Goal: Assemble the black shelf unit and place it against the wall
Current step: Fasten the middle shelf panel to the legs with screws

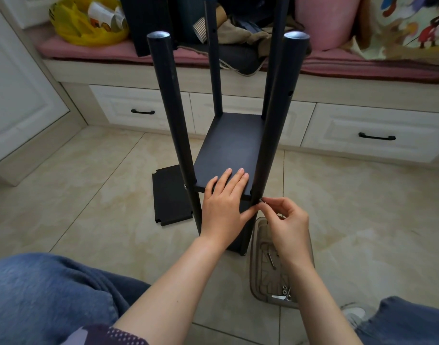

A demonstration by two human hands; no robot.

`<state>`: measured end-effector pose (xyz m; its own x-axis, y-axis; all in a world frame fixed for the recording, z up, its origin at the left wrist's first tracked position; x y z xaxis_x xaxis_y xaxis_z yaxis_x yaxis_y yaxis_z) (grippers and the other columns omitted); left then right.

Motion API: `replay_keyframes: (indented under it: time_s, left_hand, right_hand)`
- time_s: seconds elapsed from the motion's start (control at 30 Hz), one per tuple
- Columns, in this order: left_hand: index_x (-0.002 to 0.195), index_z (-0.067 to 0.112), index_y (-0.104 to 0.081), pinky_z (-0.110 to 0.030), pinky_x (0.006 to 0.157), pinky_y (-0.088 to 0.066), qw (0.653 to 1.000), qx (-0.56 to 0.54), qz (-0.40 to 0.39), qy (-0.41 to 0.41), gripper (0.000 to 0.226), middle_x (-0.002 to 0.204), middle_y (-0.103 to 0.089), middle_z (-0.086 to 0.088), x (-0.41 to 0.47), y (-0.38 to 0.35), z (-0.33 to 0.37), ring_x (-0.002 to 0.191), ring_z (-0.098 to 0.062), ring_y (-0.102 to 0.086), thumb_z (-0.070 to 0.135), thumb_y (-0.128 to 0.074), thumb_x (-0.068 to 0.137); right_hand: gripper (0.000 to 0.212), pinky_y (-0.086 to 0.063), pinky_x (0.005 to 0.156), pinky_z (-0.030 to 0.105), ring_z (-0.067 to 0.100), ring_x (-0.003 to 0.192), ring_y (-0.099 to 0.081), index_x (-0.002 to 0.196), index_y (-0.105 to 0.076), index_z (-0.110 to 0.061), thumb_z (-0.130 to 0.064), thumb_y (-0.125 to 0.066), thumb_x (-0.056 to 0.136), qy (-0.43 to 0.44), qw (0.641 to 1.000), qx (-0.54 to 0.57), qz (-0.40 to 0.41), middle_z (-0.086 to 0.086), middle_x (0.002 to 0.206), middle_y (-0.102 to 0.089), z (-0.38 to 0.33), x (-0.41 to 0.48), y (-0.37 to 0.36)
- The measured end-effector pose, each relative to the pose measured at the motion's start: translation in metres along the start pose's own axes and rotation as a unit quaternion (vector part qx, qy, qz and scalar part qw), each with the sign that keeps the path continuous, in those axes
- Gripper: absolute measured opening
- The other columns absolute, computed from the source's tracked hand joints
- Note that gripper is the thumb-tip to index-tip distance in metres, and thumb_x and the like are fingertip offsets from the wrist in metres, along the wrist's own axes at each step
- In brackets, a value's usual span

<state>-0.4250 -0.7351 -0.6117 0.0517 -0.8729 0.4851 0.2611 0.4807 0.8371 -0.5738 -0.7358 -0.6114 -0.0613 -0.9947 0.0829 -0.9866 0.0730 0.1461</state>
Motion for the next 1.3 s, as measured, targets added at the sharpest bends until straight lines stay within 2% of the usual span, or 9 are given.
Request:
replay_keyframes:
  time_s: [0.13, 0.63, 0.77, 0.83, 0.9, 0.97, 1.07, 1.2, 1.3]
  left_hand:
    - [0.146, 0.018, -0.052, -0.04, 0.119, -0.023, 1.0, -0.003, 0.003, -0.003, 0.071, 0.152, -0.05, 0.002, 0.0, -0.001, 0.0, 0.145, -0.02, -0.039, 0.057, -0.062, 0.088]
    - [0.145, 0.018, -0.053, -0.04, 0.121, -0.022, 1.0, -0.019, 0.007, -0.02, 0.066, 0.152, -0.05, 0.003, -0.003, 0.0, -0.001, 0.146, -0.019, -0.038, 0.05, -0.066, 0.089]
    - [0.111, 0.013, -0.076, -0.039, 0.11, -0.044, 0.982, -0.147, 0.115, 0.021, 0.029, 0.115, -0.074, 0.0, -0.012, 0.021, 0.006, 0.119, -0.016, -0.063, 0.024, -0.061, 0.089]
    - [0.086, 0.017, -0.076, -0.03, 0.085, -0.054, 0.955, -0.217, 0.169, 0.108, 0.024, 0.085, -0.073, 0.003, -0.018, 0.035, 0.011, 0.089, -0.015, -0.067, 0.03, -0.056, 0.088]
    - [0.073, 0.02, -0.068, -0.028, 0.065, -0.051, 0.916, -0.303, 0.129, 0.23, 0.028, 0.069, -0.067, 0.006, -0.025, 0.037, 0.017, 0.069, -0.011, -0.064, 0.038, -0.055, 0.089]
    - [0.07, 0.017, -0.066, -0.028, 0.062, -0.046, 0.849, -0.377, 0.045, 0.368, 0.035, 0.06, -0.067, 0.001, -0.032, 0.027, 0.018, 0.062, -0.009, -0.064, 0.04, -0.06, 0.095]
    - [0.087, 0.016, -0.069, -0.029, 0.075, -0.047, 0.721, -0.462, -0.048, 0.515, 0.032, 0.078, -0.073, 0.001, -0.042, 0.003, 0.01, 0.081, -0.01, -0.066, 0.047, -0.067, 0.092]
    - [0.116, 0.018, -0.067, -0.031, 0.093, -0.05, 0.608, -0.594, -0.042, 0.526, 0.04, 0.11, -0.074, -0.001, -0.034, -0.015, 0.006, 0.108, -0.018, -0.067, 0.047, -0.07, 0.089]
    - [0.126, 0.011, -0.064, -0.028, 0.085, -0.056, 0.556, -0.665, -0.016, 0.499, 0.038, 0.115, -0.074, -0.009, -0.024, -0.016, 0.009, 0.105, -0.021, -0.071, 0.03, -0.067, 0.094]
  right_hand:
    - [0.011, -0.051, 0.076, 0.012, 0.001, 0.087, -0.069, 0.091, -0.073, -0.021, -0.011, -0.075, 0.086, -0.028, 0.998, 0.05, 0.001, -0.005, 0.09, -0.074, 0.003, 0.001, 0.002]
    - [0.011, -0.05, 0.073, 0.009, -0.002, 0.084, -0.068, 0.093, -0.074, -0.018, -0.01, -0.075, 0.086, 0.027, 1.0, -0.005, 0.012, -0.009, 0.087, -0.073, -0.002, -0.004, 0.0]
    - [0.013, -0.052, 0.075, 0.012, 0.001, 0.084, -0.069, 0.091, -0.074, -0.021, -0.01, -0.076, 0.085, 0.016, 1.0, 0.006, 0.017, -0.009, 0.086, -0.074, 0.001, -0.002, 0.001]
    - [0.012, -0.053, 0.076, 0.014, 0.001, 0.084, -0.069, 0.091, -0.074, -0.022, -0.012, -0.076, 0.085, 0.009, 1.0, 0.007, 0.018, -0.009, 0.086, -0.074, 0.002, -0.002, 0.0]
    - [0.011, -0.054, 0.077, 0.015, 0.002, 0.085, -0.07, 0.092, -0.075, -0.021, -0.013, -0.077, 0.085, 0.001, 1.0, 0.01, 0.022, -0.008, 0.086, -0.074, 0.004, -0.001, 0.0]
    - [0.01, -0.055, 0.077, 0.016, 0.002, 0.085, -0.07, 0.092, -0.075, -0.019, -0.013, -0.077, 0.084, -0.003, 1.0, 0.015, 0.023, -0.007, 0.086, -0.075, 0.005, -0.001, 0.0]
    - [0.009, -0.054, 0.076, 0.017, 0.002, 0.085, -0.07, 0.092, -0.075, -0.018, -0.013, -0.077, 0.084, -0.007, 1.0, 0.021, 0.017, -0.007, 0.086, -0.075, 0.005, -0.001, 0.0]
    - [0.008, -0.052, 0.074, 0.014, 0.002, 0.084, -0.069, 0.09, -0.075, -0.018, -0.013, -0.077, 0.084, -0.008, 1.0, 0.022, 0.006, -0.007, 0.085, -0.074, 0.004, -0.001, 0.0]
    - [0.007, -0.052, 0.073, 0.015, 0.003, 0.084, -0.069, 0.089, -0.074, -0.021, -0.015, -0.076, 0.085, -0.011, 1.0, 0.021, 0.0, -0.008, 0.084, -0.074, 0.004, 0.0, 0.001]
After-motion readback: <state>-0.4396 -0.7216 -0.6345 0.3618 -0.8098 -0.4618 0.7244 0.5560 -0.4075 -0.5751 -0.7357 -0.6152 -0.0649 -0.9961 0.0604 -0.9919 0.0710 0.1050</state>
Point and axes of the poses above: each hand's wrist, its own x-axis towards the middle knuckle, its own y-axis out of the back of the hand, z = x × y, the point moved 5 cm from there along x, towards the middle knuckle
